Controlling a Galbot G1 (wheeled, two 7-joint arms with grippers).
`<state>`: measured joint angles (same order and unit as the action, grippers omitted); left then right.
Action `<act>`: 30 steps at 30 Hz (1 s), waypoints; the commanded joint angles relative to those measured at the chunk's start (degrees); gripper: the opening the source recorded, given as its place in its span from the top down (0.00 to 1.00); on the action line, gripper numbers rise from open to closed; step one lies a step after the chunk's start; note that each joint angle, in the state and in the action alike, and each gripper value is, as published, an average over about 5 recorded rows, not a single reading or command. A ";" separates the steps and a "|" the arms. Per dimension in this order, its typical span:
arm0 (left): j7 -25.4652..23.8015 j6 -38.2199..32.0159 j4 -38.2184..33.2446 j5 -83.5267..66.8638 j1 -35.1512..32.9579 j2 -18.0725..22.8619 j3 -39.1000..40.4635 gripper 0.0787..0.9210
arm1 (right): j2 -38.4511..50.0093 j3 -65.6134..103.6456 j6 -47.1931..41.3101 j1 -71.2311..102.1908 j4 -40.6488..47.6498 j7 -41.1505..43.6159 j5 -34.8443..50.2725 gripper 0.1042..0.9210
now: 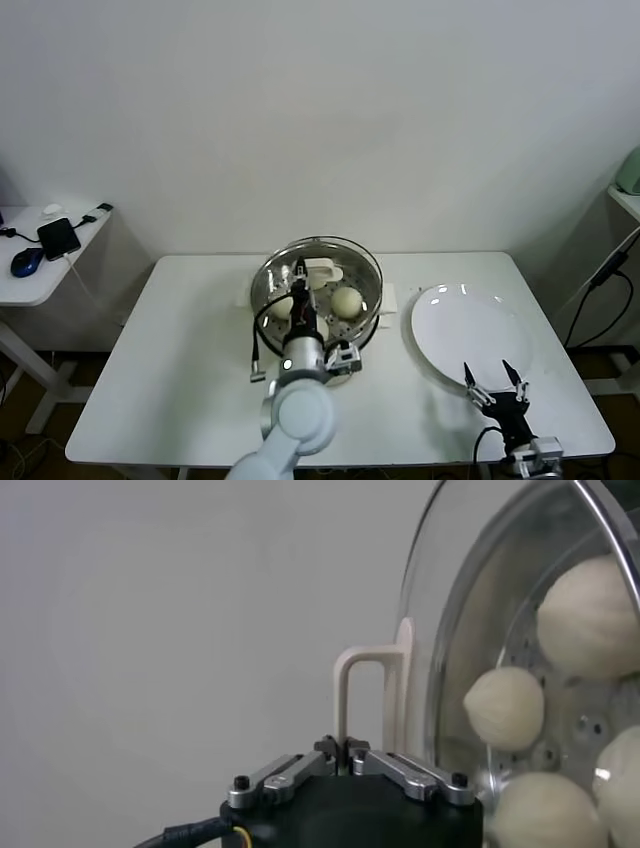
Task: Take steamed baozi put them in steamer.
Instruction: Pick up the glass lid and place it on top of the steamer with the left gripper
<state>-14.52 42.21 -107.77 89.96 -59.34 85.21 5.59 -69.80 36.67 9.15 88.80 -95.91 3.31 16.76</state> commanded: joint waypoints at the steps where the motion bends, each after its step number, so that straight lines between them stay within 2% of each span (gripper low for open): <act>1: -0.67 2.79 5.10 1.68 2.63 2.90 2.04 0.93 | -0.23 0.16 0.92 -0.20 0.90 -0.50 0.39 0.12; 11: -0.20 2.79 6.69 3.42 1.72 4.25 0.65 0.93 | -0.79 -0.01 2.44 -0.40 1.36 -1.45 0.23 0.12; 30: 1.63 2.79 7.23 4.19 0.17 3.02 -1.25 0.93 | -1.96 -0.33 3.68 -0.52 1.13 -1.51 -1.90 0.12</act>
<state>-12.81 42.16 -100.94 93.84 -59.05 88.32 4.70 -71.59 36.32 12.46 88.21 -94.65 1.78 15.36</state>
